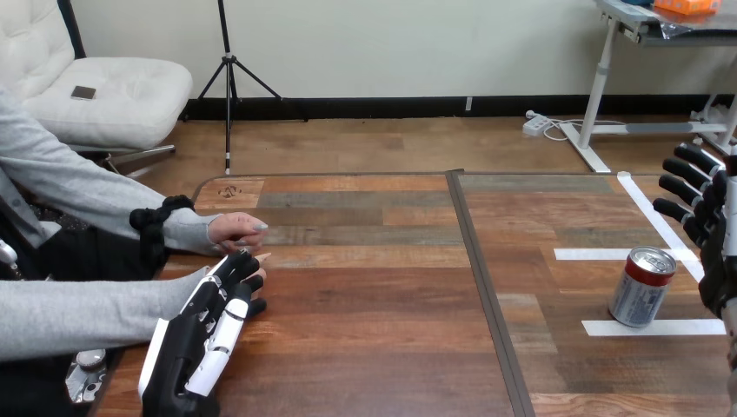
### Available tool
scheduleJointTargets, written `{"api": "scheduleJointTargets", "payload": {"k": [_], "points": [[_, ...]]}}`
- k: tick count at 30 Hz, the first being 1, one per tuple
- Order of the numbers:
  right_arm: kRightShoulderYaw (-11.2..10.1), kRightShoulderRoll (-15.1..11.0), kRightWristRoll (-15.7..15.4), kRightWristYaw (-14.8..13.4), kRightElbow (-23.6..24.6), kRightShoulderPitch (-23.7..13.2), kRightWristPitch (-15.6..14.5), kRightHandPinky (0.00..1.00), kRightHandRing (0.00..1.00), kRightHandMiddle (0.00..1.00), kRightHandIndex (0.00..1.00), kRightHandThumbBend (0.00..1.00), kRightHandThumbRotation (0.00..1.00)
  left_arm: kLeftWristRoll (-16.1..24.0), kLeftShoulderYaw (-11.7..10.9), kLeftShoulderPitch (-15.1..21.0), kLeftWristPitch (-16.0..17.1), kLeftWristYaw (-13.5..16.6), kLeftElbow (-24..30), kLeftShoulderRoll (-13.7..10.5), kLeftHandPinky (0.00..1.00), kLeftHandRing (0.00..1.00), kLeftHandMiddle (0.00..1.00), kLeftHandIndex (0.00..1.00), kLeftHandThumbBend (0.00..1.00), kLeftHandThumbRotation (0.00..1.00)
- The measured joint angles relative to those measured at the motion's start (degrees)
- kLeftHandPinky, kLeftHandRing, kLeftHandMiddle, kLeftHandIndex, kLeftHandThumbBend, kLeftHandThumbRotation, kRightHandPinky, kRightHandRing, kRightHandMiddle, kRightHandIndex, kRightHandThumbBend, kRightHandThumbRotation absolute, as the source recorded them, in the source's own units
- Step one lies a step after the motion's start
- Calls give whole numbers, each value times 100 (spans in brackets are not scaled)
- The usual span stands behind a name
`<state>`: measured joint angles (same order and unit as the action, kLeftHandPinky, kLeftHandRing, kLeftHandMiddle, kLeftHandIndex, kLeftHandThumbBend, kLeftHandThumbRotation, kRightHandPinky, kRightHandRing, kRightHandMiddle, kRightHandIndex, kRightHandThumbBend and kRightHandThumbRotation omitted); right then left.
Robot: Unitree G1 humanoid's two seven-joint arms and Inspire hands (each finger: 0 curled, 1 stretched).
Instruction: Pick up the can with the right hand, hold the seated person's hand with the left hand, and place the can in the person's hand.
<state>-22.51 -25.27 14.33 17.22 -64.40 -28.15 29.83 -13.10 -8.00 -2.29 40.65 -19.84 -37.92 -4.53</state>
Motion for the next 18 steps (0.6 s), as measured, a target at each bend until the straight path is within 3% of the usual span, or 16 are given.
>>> {"api": "scheduleJointTargets", "payload": {"k": [18], "points": [[28,-6,-225,-56,-213,-6,-285,91,93,90,88,86,100,14,0,0,0,81,0,1,76,86,86,85,28,59]]}}
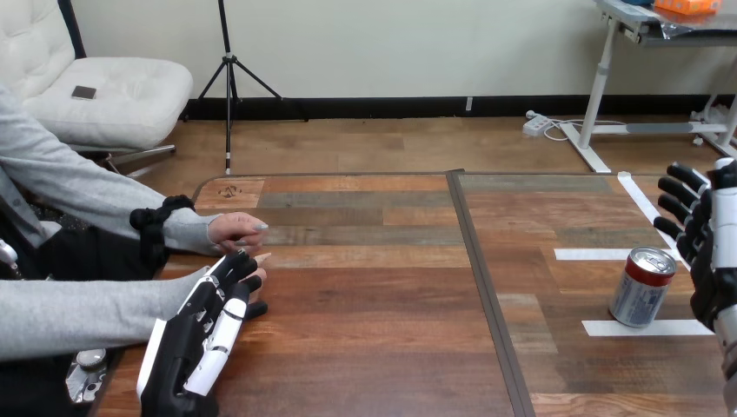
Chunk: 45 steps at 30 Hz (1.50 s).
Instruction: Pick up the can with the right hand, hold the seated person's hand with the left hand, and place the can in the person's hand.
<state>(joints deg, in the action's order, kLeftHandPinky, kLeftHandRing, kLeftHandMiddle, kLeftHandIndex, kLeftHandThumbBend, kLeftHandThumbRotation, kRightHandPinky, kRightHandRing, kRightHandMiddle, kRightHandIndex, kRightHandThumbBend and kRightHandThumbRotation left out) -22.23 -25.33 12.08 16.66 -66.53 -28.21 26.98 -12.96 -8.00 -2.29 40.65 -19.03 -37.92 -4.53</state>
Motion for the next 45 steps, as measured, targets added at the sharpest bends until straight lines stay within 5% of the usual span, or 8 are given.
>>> {"api": "scheduleJointTargets", "payload": {"k": [12,45], "points": [[77,0,-172,-91,-107,0,-18,95,94,91,89,79,99,-14,0,0,0,-53,0,-2,79,86,86,85,28,59],[164,15,-278,68,-307,1,-128,95,94,92,91,84,79,-12,-3,0,1,-74,0,-1,77,84,84,83,31,59]]}}
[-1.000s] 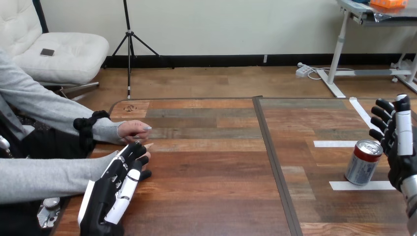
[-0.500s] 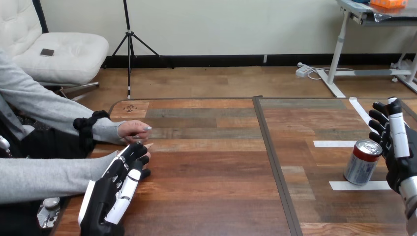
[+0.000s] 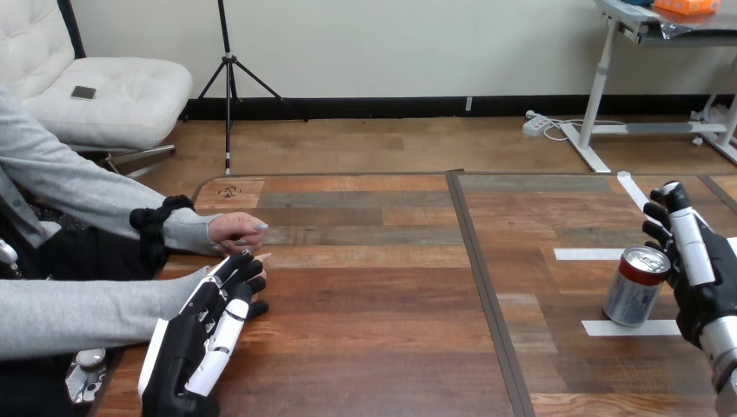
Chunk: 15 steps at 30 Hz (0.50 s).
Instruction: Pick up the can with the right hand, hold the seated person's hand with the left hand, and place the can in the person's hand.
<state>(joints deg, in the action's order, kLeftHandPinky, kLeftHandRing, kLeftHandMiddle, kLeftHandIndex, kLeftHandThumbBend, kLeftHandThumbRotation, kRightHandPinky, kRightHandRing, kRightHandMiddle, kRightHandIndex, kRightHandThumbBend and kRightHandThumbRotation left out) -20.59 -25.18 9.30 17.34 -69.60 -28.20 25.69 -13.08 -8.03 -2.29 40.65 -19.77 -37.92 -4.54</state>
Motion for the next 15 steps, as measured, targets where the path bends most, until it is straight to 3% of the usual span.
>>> {"api": "scheduleJointTargets", "payload": {"k": [8,15], "points": [[5,16,-14,2,-64,1,-70,94,93,92,91,86,77,-2,-1,0,0,16,0,0,77,84,83,83,31,58],[61,22,-92,-86,-71,2,-119,94,93,91,91,71,78,-2,-1,0,0,21,0,0,77,84,84,83,30,59]]}}
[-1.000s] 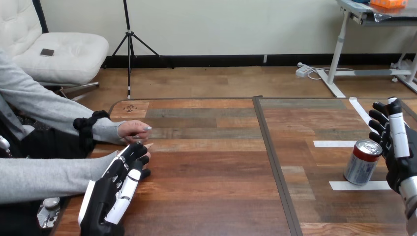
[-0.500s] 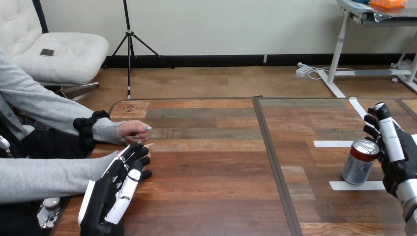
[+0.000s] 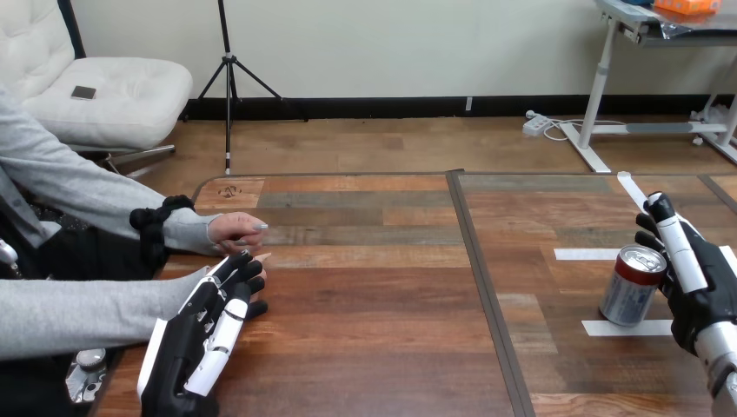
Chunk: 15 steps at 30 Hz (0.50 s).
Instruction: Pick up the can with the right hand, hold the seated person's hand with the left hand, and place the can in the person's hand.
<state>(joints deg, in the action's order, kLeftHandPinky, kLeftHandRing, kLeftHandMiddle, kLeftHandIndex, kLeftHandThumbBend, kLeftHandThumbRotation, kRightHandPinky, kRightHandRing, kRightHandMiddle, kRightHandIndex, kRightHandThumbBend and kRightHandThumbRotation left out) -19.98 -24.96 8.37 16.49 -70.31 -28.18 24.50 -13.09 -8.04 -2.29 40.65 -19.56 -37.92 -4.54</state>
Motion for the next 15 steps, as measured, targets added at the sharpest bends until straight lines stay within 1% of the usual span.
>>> {"api": "scheduleJointTargets", "payload": {"k": [2,3,5,8,15], "points": [[25,0,-35,-30,0,0,0,94,92,91,91,68,79,-8,0,0,0,-12,0,0,78,85,84,83,30,59],[42,-1,-47,-41,0,0,0,94,93,91,91,65,77,-12,0,0,0,-21,0,0,78,85,84,83,30,59],[66,-1,-52,-44,0,0,0,95,93,91,91,64,76,-13,0,0,0,-37,0,0,78,85,84,83,30,59],[95,-1,-52,-24,0,1,0,95,93,92,92,65,74,-12,0,0,0,-49,0,0,78,85,84,83,30,58],[141,-1,-61,11,0,2,0,95,93,92,91,72,67,-11,0,0,0,-49,0,0,78,85,84,83,29,58]]}}
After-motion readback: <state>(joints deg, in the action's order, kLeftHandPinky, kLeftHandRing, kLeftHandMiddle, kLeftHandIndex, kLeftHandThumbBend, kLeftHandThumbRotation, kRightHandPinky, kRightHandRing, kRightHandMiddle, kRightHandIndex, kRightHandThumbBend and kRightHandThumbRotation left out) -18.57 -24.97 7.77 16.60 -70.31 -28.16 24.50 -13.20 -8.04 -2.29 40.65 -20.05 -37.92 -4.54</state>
